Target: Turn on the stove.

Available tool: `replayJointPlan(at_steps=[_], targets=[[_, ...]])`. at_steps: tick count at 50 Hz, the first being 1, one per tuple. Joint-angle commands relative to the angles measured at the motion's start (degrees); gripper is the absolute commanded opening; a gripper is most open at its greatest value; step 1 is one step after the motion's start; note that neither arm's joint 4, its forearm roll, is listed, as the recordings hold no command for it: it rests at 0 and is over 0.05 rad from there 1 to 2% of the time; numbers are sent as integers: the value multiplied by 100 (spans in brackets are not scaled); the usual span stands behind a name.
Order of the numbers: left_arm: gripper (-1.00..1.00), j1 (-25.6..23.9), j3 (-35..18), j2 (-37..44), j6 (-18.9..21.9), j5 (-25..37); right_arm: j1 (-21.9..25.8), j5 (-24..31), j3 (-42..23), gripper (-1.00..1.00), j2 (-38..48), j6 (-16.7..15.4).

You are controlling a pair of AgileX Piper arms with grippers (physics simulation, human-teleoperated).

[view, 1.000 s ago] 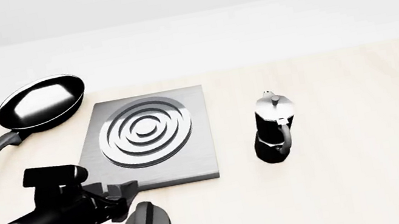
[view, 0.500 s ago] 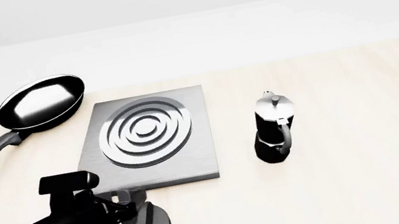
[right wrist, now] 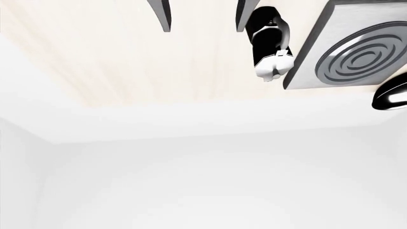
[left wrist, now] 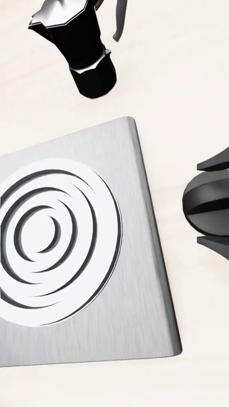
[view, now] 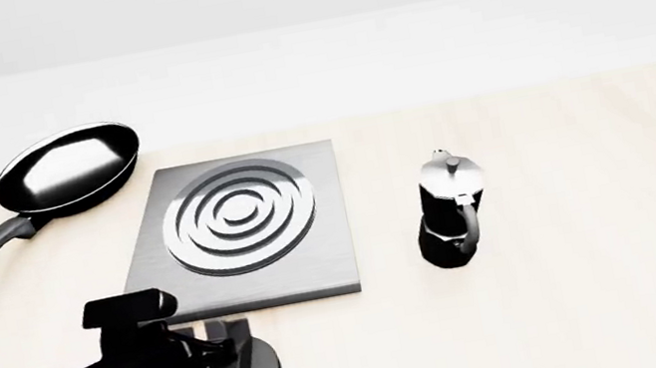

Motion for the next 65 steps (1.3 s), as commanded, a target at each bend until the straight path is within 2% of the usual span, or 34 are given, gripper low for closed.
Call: replayJointPlan(at_steps=[1, 41, 48, 53, 65], targets=[[100, -17, 47, 264, -83, -215, -10, 66, 0, 100, -87, -6], [100, -49, 168, 981, -251, -841, -19, 32, 0, 100, -38, -4], [100, 62, 153, 773, -172, -709, -19, 41, 0, 100, -48, -3], [100, 320, 130, 402, -4, -483, -11, 11, 0, 100, -13, -7], [100, 685, 76, 135, 129, -298, 4, -55, 0, 100, 77, -9]])
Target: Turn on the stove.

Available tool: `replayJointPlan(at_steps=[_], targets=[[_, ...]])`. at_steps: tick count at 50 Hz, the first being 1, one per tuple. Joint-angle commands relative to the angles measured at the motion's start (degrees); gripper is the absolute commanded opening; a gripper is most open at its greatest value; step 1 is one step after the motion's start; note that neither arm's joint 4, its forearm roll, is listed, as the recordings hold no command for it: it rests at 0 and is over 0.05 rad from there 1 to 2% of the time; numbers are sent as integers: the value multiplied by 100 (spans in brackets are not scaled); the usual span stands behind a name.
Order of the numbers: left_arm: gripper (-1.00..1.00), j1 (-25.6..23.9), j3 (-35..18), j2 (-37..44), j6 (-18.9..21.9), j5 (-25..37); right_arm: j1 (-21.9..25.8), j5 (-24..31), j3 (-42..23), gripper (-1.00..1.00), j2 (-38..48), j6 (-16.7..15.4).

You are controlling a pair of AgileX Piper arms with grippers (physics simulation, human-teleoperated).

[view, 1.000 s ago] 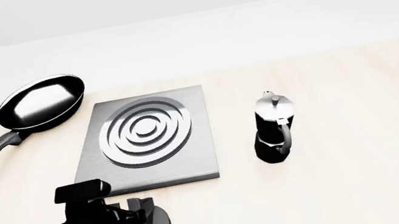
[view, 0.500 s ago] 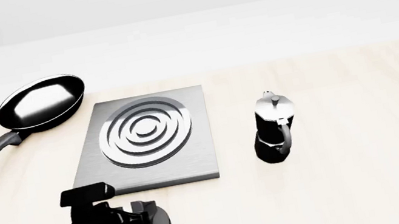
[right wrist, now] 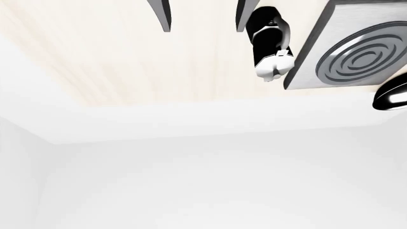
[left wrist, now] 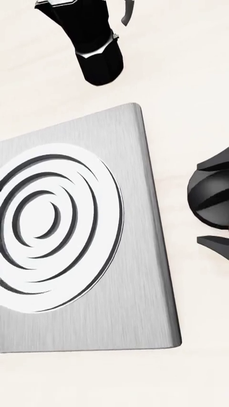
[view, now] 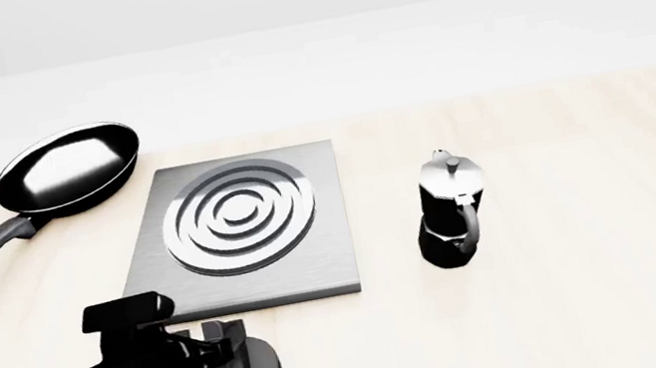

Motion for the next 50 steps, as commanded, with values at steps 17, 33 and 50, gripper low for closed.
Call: replayJointPlan(at_steps=[17, 33, 50], targets=[[100, 566, -53, -346, 351, 267, 15, -123, 0, 100, 164, 1], [100, 688, 17, -1017, 470, 667, 6, 26, -1, 100, -58, -39], [100, 1025, -35, -2677, 738, 1786, 10, 155, -4, 100, -265, -109]])
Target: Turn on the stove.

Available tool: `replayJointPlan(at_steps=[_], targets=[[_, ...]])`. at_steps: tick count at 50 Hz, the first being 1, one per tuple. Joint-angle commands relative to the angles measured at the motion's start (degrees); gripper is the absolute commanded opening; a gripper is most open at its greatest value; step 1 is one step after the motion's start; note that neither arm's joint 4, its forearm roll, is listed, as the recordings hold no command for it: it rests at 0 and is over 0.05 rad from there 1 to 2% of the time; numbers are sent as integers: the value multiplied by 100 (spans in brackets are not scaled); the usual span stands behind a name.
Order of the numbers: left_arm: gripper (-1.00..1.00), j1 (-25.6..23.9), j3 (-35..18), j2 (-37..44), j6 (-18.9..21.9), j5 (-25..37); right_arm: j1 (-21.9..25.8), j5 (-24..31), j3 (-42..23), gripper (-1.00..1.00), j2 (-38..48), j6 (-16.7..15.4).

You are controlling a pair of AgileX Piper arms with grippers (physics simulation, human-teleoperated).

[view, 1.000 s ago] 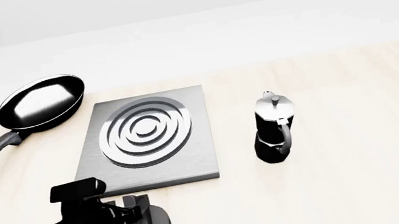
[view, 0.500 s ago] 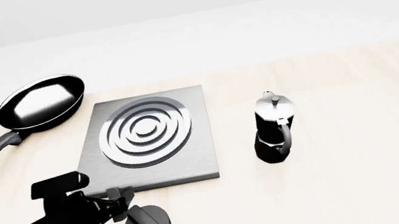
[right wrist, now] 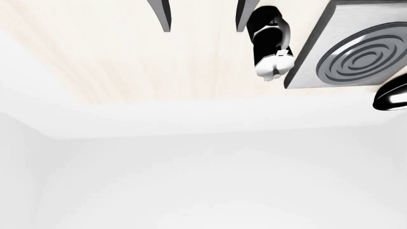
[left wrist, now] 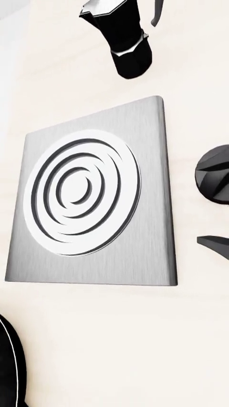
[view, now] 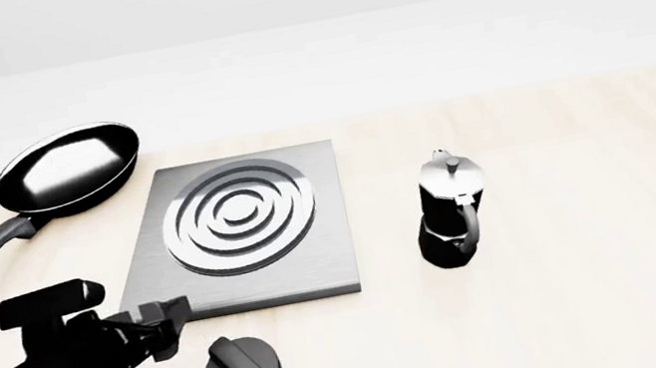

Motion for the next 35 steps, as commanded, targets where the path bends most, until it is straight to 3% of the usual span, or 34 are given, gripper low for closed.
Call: replayJointPlan(at_steps=[1, 18, 24, 26, 35], targets=[[100, 245, -18, -1037, 198, 690, 6, 61, -2, 100, -105, -39], [100, 693, 189, -2415, 512, 1294, 14, 47, -2, 100, -115, -104], [100, 780, 154, -3546, 669, 1740, 24, 40, -5, 100, -107, -129], [100, 865, 74, -4245, 1001, 2038, 25, 42, -4, 100, -110, -130], [100, 971, 156, -4726, 1029, 2350, 31, 42, -7, 100, -106, -158]])
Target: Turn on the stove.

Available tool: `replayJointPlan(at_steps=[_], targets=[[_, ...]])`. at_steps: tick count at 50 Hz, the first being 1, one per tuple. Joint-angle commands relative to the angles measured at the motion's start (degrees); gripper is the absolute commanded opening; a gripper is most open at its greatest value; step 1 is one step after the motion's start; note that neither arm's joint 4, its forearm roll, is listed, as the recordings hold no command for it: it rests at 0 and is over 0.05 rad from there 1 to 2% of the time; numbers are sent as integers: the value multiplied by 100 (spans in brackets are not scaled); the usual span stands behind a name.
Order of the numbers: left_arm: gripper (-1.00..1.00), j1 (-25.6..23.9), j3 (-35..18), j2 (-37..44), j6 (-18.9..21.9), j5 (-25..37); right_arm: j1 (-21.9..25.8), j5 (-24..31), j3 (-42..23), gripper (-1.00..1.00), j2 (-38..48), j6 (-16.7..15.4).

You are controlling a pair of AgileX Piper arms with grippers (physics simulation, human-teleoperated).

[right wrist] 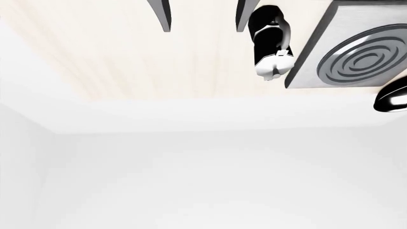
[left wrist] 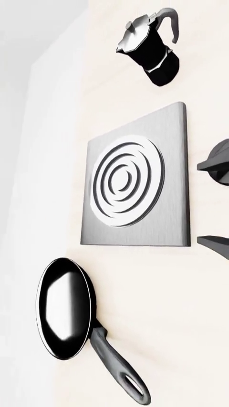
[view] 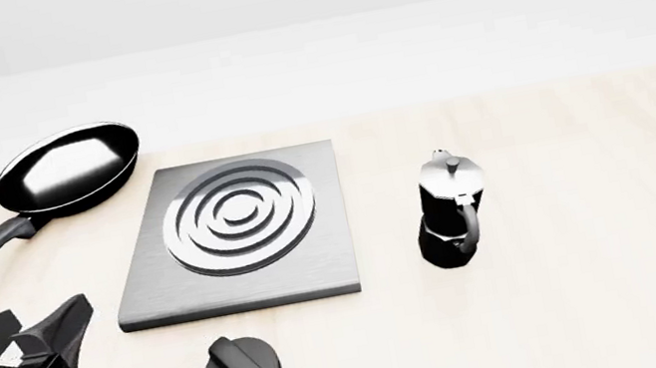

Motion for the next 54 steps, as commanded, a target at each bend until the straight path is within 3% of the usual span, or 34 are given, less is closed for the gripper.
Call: replayJointPlan(at_steps=[1, 12, 20, 54], targets=[[100, 157, 44, -1069, 195, 544, 5, 2, -2, 100, 1, -31], [100, 28, 74, -2135, 117, 1212, -3, -8, -3, 100, -9, -38], [100, 60, 171, -2702, 341, 1585, 17, -8, -3, 100, -4, -45], [100, 19, -384, -2743, 318, 2289, 41, -68, 0, 100, -18, -37]])
